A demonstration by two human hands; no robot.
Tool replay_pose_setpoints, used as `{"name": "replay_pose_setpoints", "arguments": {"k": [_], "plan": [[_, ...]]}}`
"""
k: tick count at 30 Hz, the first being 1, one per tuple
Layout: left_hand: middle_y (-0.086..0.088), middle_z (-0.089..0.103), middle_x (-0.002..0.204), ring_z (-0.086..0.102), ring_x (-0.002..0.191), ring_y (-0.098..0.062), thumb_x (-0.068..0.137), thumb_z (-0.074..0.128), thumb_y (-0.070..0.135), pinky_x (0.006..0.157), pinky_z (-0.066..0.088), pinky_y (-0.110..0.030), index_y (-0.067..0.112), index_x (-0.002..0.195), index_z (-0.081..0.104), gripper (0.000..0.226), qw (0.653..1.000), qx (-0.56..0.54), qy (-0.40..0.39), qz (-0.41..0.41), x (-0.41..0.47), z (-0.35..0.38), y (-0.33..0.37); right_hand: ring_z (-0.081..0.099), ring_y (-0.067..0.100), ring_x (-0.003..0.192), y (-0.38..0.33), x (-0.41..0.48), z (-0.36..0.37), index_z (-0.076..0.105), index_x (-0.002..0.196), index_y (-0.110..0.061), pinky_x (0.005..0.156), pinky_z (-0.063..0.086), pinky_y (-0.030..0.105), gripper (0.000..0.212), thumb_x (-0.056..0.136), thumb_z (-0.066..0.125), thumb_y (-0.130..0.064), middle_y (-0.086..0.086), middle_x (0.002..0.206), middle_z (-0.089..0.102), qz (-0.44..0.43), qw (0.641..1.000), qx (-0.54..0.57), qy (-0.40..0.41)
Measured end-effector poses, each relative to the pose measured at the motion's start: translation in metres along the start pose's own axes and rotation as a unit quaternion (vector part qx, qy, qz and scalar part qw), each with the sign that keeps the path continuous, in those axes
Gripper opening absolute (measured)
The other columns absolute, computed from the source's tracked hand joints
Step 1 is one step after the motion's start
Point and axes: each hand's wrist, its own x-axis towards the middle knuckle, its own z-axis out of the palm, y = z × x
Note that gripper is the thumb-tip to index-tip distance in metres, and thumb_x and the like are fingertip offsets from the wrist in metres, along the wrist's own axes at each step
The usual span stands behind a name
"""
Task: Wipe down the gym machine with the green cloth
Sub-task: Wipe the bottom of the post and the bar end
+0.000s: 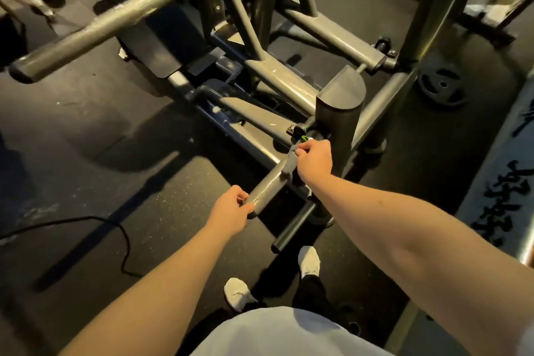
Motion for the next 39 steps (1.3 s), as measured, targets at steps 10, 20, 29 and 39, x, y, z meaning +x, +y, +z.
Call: {"name": "replay_pose_setpoints", "arguments": {"k": [10,20,29,39], "plan": [[0.005,0.064,0.094,0.063,0.088,-0.011,0.092,0.074,0.030,0.077,0.051,-0.028,0.030,0.092,0.055,0.019,1.000,0.004,0.020,-0.006,-0.002,0.000,-0.003,0.054,0.005,0.089,-0.002,-0.132,0.027,0.057,0.084,-0.026,0.089,0.051,0.026,0.017,0.093,0.072,-0.023,-0.012,0.103,0.045,-0.051,0.993,0.048,-0.097],[0.006,0.062,0.096,0.061,0.089,-0.010,0.095,0.070,0.026,0.081,0.049,-0.028,0.023,0.101,0.056,0.015,1.000,-0.014,0.022,-0.015,-0.008,0.001,0.002,0.045,0.019,0.114,-0.006,0.010,-0.016,0.076,0.096,-0.027,0.101,0.045,0.040,0.010,0.094,0.069,-0.034,-0.005,0.117,0.051,-0.049,0.997,-0.067,-0.001],[0.004,0.061,0.104,0.061,0.100,-0.017,0.098,0.066,0.023,0.094,0.053,-0.037,0.021,0.110,0.056,0.016,0.999,-0.005,0.016,-0.034,-0.007,0.005,0.004,0.045,0.021,0.129,0.001,-0.085,0.010,0.059,0.133,-0.023,0.112,0.041,0.035,0.040,0.096,0.064,-0.010,0.005,0.146,0.037,-0.122,0.989,-0.016,-0.077],[0.005,0.059,0.104,0.059,0.098,-0.016,0.098,0.066,0.022,0.087,0.049,-0.033,0.022,0.111,0.056,0.016,0.999,-0.016,0.017,-0.028,-0.004,0.005,0.002,0.046,-0.005,0.096,0.016,-0.068,0.009,0.063,0.121,-0.018,0.095,0.042,0.010,0.028,0.095,0.067,-0.011,-0.002,0.121,0.040,-0.166,0.979,-0.020,-0.114]]}}
